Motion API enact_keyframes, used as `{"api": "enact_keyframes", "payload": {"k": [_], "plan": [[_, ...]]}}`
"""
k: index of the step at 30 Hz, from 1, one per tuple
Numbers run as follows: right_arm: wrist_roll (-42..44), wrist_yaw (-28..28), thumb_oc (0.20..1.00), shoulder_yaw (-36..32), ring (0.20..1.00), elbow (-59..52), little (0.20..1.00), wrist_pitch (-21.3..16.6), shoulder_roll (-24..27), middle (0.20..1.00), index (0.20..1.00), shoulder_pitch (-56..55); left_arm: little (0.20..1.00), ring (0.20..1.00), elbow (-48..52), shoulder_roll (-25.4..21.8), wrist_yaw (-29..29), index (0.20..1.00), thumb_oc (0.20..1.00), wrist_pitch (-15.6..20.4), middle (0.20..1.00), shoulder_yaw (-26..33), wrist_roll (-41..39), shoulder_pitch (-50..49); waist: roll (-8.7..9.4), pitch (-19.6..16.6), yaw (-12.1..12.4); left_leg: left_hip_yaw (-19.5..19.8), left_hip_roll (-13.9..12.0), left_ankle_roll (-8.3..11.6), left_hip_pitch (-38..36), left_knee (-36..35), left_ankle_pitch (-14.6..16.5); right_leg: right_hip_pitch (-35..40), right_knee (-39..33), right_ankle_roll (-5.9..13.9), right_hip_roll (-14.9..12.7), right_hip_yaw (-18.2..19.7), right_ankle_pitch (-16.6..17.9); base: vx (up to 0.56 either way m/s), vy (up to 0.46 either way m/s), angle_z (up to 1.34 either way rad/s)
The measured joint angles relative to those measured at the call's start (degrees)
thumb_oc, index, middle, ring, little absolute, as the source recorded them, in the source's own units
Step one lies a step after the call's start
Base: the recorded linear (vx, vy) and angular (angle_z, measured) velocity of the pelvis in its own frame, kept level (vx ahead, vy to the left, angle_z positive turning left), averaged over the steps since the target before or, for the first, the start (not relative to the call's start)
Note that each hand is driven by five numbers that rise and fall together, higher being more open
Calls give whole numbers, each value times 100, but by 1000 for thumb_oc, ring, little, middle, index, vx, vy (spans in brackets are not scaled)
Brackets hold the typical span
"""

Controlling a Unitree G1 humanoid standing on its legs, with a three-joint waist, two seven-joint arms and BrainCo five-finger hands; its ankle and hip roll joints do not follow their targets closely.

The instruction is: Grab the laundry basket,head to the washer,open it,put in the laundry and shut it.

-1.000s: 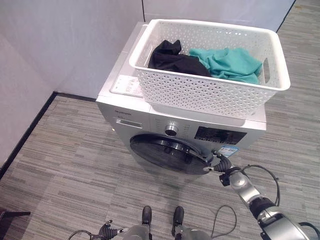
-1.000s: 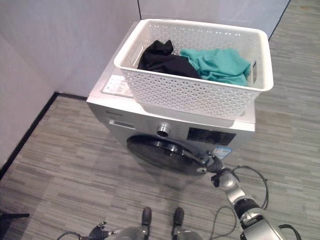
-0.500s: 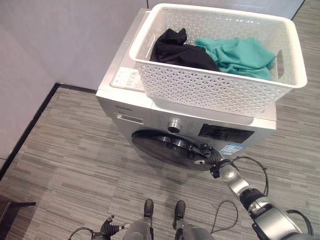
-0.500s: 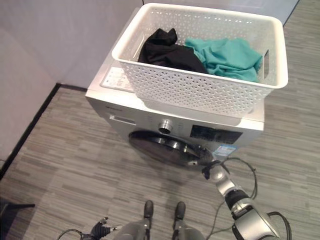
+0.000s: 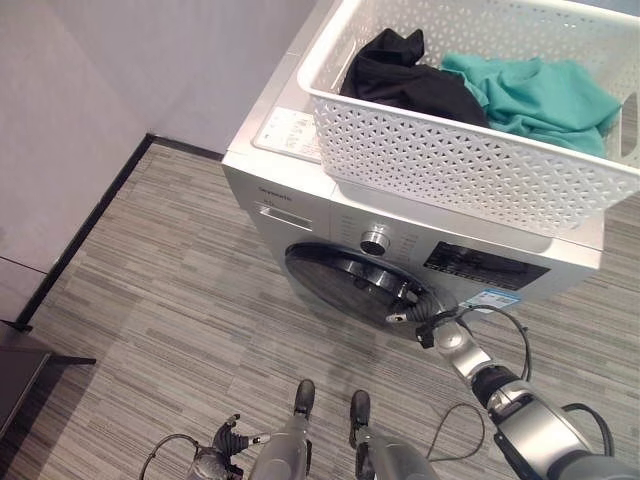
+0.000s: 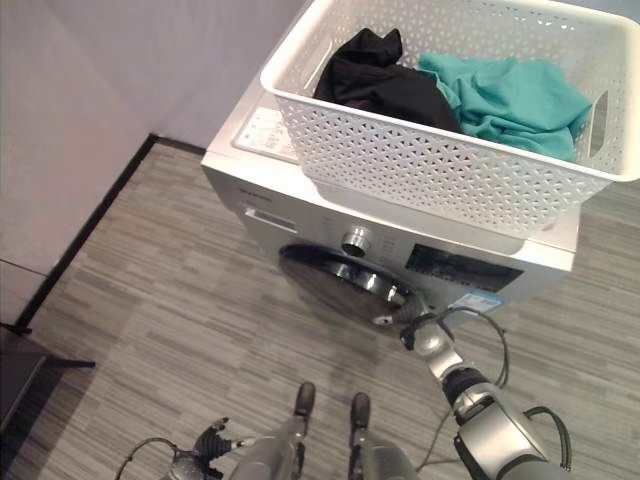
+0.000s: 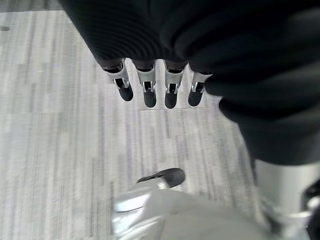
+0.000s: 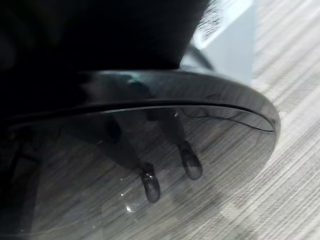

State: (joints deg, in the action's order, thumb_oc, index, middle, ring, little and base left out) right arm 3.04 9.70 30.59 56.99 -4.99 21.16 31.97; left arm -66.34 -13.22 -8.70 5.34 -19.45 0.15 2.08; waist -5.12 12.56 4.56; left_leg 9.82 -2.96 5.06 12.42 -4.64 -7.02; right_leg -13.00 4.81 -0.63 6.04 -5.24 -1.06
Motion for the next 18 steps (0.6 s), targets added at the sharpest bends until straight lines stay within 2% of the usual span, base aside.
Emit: {"api": "enact_keyframes", "payload": {"k": [2, 4, 5, 7, 8, 10, 12, 15, 17, 18], "plan": [[74, 8, 1000, 6, 1000, -23, 1000, 0, -1, 1000, 1000, -4, 1000, 1000, 7, -17, -5, 1000, 1000, 6, 1000, -10, 2, 25, -4, -2, -6, 111, -23, 67, 132, 109, -46, -21, -19, -73, 40, -115, 48, -76, -100, 34], [191, 17, 1000, 183, 1000, -134, 1000, 109, 86, 1000, 1000, -44, 1000, 1000, 23, -14, -12, 1000, 1000, -8, 1000, -16, 5, 94, -15, -14, -44, 403, -23, 194, 275, 246, -106, 12, -76, -101, 41, -428, 27, -74, -115, 66], [214, -5, 1000, 354, 1000, -315, 1000, 131, 219, 1000, 1000, -123, 1000, 1000, 26, -3, -11, 1000, 1000, -11, 1000, -50, 25, 135, -25, -10, -45, 411, -31, 298, 288, 243, -177, 41, -130, -136, 49, -606, 40, -44, -58, 57], [317, 0, 1000, 437, 1000, -372, 1000, 163, 186, 1000, 1000, -168, 1000, 1000, 25, 3, -30, 1000, 1000, -7, 1000, -149, 26, 132, -36, -9, -29, 389, -67, 310, 306, 255, -187, 69, -155, -256, 106, -718, 64, -61, -64, 38], [429, 0, 1000, 495, 1000, -555, 1000, 213, 182, 1000, 1000, -316, 1000, 1000, 17, -6, -34, 1000, 1000, -11, 1000, -153, 32, 132, -18, -17, -41, 388, -28, 336, 290, 267, -167, 122, -274, -388, 74, -896, 103, -98, -105, 22], [491, 5, 1000, 692, 1000, -864, 1000, 312, 240, 1000, 1000, -438, 1000, 1000, 16, -12, -35, 1000, 1000, -19, 1000, -119, 35, 139, 42, -25, -54, 372, 101, 316, 299, 365, -149, 134, -345, -470, 2, -977, 161, -63, -64, 12], [504, -18, 1000, 1146, 1000, -1152, 1000, 315, 248, 1000, 1000, -587, 1000, 1000, -11, -18, -31, 1000, 1000, -51, 1000, -103, 90, 151, 213, -50, -69, 360, 390, 306, 229, 448, -144, 238, -578, -424, -138, -970, 361, -88, -74, 0], [510, -146, 1000, 1589, 1000, -1573, 1000, 424, 260, 1000, 1000, -696, 1000, 1000, -68, -3, -49, 1000, 1000, -57, 1000, -95, 101, 148, 256, -61, -74, 372, 433, 291, 161, 459, -160, 370, -772, -443, -108, -972, 501, -62, -63, 0], [459, -684, 1000, 1987, 1000, -1817, 1000, 406, 160, 1000, 1000, -711, 1000, 1000, -105, 1, -114, 1000, 1000, -57, 1000, -99, 227, 197, 282, -76, -58, 373, 448, 310, 170, 571, -146, 461, -884, -452, -113, -1081, 556, -50, -56, 22], [439, -777, 1000, 2045, 1000, -1848, 1000, 395, 100, 1000, 1000, -710, 1000, 1000, -131, 0, -115, 1000, 1000, -59, 1000, -102, 240, 219, 282, -76, -57, 372, 458, 310, 167, 579, -146, 485, -921, -440, -118, -1119, 565, -45, -38, 33]]}}
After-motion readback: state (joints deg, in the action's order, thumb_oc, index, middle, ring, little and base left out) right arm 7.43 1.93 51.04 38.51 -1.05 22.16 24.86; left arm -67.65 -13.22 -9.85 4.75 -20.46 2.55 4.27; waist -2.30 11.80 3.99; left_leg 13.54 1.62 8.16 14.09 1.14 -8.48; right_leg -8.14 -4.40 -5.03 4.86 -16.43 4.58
